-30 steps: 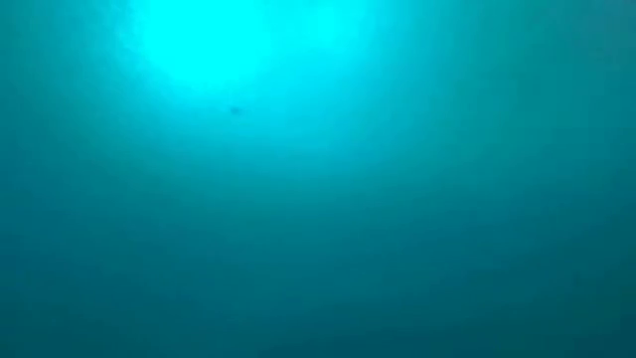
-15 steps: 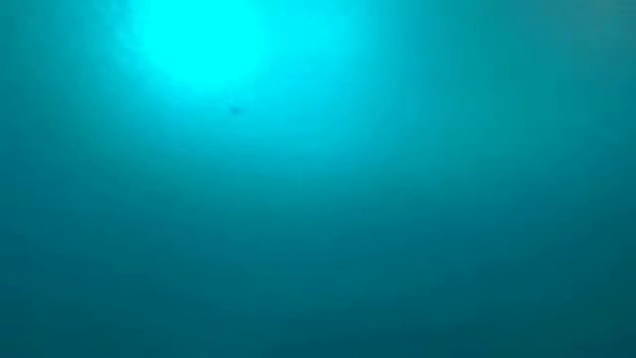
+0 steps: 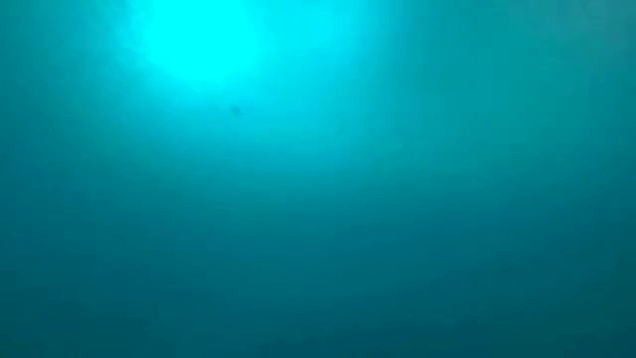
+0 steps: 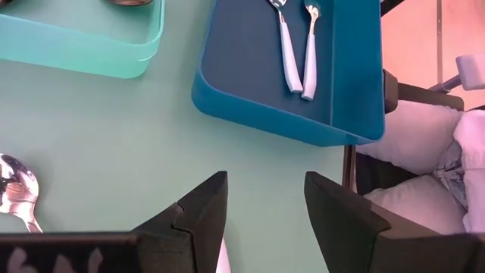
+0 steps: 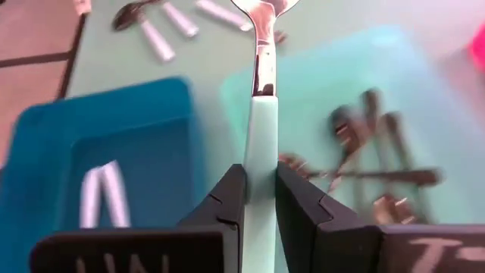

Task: Sort silverware by color (type)
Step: Put the green spoon into the pink bin

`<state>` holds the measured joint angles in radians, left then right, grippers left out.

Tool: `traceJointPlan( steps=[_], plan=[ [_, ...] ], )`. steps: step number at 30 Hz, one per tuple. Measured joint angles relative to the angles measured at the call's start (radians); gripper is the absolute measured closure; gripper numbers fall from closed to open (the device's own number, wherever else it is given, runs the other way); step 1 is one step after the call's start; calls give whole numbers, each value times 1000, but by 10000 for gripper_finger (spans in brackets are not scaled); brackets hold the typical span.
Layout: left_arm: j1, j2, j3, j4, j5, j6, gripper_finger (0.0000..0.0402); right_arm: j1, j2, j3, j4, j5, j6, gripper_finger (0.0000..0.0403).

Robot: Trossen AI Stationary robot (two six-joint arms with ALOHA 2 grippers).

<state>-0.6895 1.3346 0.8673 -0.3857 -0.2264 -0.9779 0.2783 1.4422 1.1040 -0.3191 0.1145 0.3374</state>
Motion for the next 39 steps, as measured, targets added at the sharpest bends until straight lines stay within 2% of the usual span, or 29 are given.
traceJointPlan(
  steps=[9,18,22,26,30,35,39],
  plan=[
    [0,0,0,0,0,4,240,-285,0,20,-13,19,-201,365],
    [3,0,0,-24,-6,4,240,-613,0,19,13,14,-310,362],
    [13,0,0,-50,-39,12,240,-715,21,19,88,-90,-328,360],
    [27,0,0,-52,-47,34,240,-765,92,18,214,-216,-326,359],
    [44,0,0,-51,-55,34,240,-785,196,35,284,-238,-357,358],
    [49,0,0,-51,-56,18,240,-795,332,138,239,-238,-400,357],
    [50,0,0,-51,-56,-5,240,-794,404,240,125,-238,-441,356]
  ],
)
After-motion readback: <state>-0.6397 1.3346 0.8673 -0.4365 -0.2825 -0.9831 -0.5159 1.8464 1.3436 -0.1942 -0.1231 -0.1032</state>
